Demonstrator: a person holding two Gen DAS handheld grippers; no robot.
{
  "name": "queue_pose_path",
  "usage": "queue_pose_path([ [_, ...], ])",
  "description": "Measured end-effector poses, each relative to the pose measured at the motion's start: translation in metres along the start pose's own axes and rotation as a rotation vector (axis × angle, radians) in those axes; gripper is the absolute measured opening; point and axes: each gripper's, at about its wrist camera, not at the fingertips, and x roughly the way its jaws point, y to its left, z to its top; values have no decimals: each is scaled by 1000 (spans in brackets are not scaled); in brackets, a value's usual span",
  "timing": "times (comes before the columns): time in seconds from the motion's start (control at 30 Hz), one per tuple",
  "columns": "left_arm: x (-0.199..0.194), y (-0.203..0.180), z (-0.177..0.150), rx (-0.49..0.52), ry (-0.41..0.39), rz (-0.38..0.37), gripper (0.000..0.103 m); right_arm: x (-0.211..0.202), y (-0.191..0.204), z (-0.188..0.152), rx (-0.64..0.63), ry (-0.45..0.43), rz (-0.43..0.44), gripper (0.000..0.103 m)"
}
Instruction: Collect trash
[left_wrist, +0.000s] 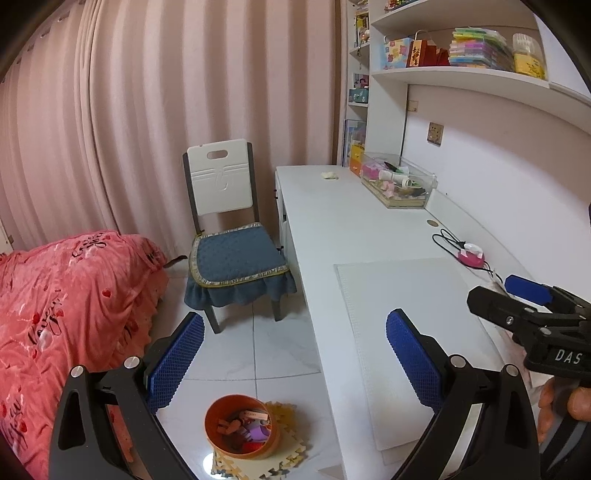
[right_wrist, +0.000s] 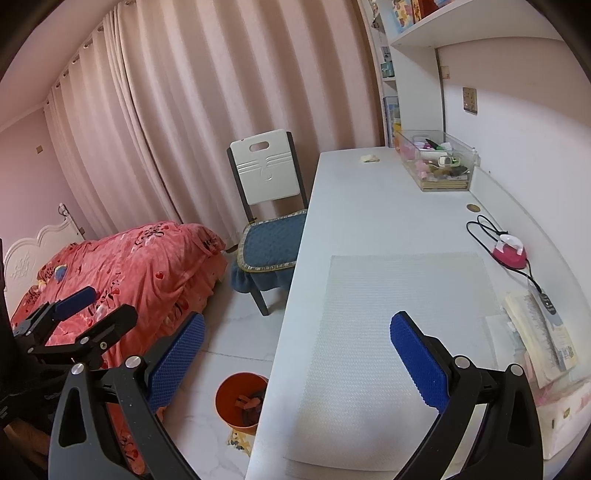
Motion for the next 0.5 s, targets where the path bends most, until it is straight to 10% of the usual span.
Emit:
queue_pose_path([
  [0.5, 6, 7, 4, -22, 10, 7, 97, 11, 4, -1, -16, 17, 14, 98],
])
